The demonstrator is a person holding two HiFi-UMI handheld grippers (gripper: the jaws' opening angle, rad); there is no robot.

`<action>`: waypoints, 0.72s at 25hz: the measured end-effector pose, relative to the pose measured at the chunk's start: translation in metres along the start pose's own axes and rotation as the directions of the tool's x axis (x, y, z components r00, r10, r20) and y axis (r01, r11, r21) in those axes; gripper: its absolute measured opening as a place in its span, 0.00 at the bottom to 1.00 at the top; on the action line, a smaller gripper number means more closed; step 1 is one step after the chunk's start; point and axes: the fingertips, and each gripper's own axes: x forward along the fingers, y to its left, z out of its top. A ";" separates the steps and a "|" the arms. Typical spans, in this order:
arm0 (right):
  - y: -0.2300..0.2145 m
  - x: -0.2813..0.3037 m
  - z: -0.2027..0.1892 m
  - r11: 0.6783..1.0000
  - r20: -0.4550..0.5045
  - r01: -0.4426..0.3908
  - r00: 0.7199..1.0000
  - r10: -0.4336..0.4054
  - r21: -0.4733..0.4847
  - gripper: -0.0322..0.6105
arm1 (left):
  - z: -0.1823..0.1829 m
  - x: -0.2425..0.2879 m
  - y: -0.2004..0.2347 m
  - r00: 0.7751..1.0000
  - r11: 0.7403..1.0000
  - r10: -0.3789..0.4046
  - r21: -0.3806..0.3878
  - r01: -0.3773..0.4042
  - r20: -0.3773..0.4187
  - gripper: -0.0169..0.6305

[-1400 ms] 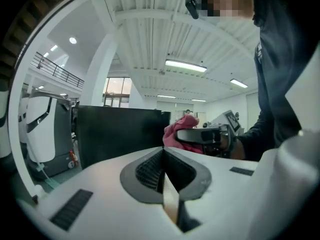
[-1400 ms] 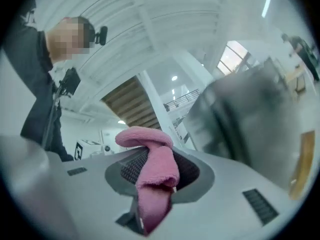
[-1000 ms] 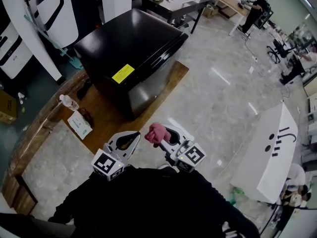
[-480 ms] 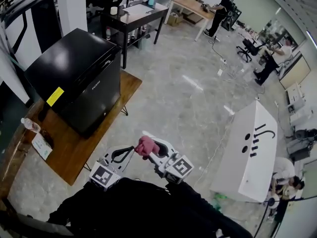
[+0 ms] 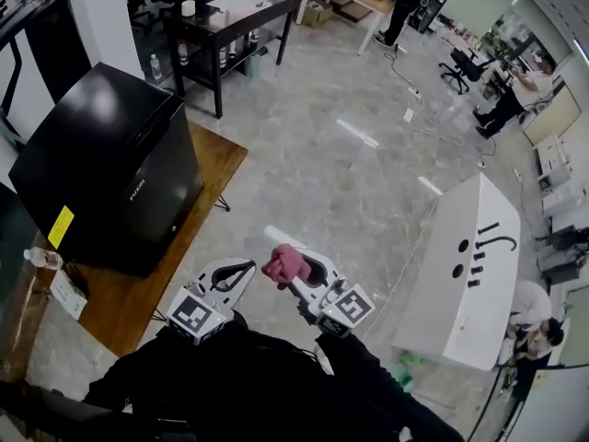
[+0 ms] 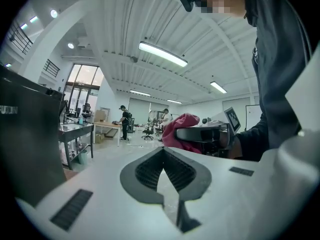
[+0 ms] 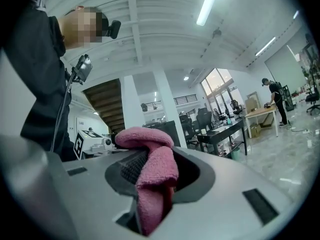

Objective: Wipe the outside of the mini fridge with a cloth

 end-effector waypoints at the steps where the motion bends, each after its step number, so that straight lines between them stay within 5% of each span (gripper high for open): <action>1: -0.014 0.008 0.004 1.000 -0.010 0.000 1.000 -0.001 -0.004 0.24 | 0.004 0.013 0.011 1.000 1.000 -0.006 0.001 0.006 0.009 0.04; 10: -0.146 0.128 0.053 0.999 -0.053 -0.026 0.998 0.024 -0.031 0.24 | 0.059 0.123 0.161 0.997 0.999 0.027 -0.045 -0.024 0.071 0.04; 18: -0.258 0.210 0.043 0.995 -0.077 -0.097 0.992 0.095 -0.014 0.24 | 0.037 0.186 0.276 0.992 0.991 0.113 -0.085 -0.108 0.062 0.04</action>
